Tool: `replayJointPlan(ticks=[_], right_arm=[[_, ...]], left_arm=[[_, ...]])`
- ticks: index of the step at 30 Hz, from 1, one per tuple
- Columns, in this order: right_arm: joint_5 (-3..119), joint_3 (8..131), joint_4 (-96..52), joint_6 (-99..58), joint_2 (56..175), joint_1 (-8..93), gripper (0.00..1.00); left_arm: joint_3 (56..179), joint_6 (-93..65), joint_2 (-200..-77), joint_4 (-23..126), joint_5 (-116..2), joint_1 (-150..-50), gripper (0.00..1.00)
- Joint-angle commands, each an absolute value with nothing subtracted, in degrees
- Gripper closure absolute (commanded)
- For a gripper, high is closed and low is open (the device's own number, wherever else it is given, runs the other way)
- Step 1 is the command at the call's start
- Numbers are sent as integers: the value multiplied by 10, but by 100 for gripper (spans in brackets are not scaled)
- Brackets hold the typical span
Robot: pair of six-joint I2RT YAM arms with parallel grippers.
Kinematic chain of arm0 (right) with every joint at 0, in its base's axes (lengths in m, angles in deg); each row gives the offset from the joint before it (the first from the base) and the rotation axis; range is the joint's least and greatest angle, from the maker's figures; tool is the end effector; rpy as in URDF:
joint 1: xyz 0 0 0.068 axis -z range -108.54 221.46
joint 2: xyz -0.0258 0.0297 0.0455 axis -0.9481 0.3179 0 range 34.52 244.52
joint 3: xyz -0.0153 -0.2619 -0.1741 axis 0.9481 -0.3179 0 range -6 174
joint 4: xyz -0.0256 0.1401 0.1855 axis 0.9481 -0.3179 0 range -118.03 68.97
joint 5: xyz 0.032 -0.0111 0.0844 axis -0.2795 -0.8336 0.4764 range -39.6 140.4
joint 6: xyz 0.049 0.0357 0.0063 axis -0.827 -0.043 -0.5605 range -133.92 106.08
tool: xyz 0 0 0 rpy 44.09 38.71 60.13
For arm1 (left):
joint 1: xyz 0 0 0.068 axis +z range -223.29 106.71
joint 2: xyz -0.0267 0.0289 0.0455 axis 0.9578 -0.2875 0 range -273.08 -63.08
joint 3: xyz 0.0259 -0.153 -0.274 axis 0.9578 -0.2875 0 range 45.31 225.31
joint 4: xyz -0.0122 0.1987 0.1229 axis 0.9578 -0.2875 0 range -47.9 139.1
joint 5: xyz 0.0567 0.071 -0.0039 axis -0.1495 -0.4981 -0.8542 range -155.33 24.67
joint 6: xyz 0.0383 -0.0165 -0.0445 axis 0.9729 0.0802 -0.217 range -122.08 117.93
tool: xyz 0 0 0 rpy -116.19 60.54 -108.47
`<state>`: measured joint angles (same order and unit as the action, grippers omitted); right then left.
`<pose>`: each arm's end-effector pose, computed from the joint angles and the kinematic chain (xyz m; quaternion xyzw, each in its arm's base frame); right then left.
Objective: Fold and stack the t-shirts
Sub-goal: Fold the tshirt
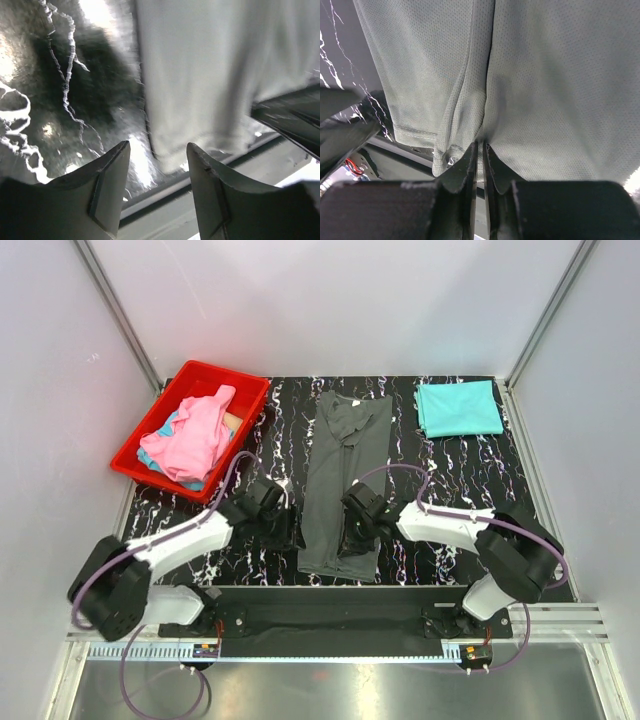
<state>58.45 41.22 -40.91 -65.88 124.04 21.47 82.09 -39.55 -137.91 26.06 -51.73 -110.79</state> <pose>0.1703 0.2131 0.2148 -0.0003 0.9684 0.2292 0.0980 0.1549 -0.1323 0.2210 0.0297 0.9615 -0.2418 0.1268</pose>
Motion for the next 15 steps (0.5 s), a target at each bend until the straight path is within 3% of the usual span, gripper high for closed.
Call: replayJointPlan(ticks=[1, 6, 10, 15], right_arm=[[581, 401, -377, -675, 1236, 208, 86], [580, 382, -357, -689, 1236, 208, 86], [575, 372, -357, -689, 1223, 208, 86], [573, 363, -354, -689, 1210, 208, 86]], left_arm=[[861, -383, -1306, 258, -530, -1134, 45], [836, -429, -1305, 351, -476, -1171, 58], [813, -445, -1342, 394, -465, -1197, 57], [828, -440, -1395, 403, -476, -1222, 49]])
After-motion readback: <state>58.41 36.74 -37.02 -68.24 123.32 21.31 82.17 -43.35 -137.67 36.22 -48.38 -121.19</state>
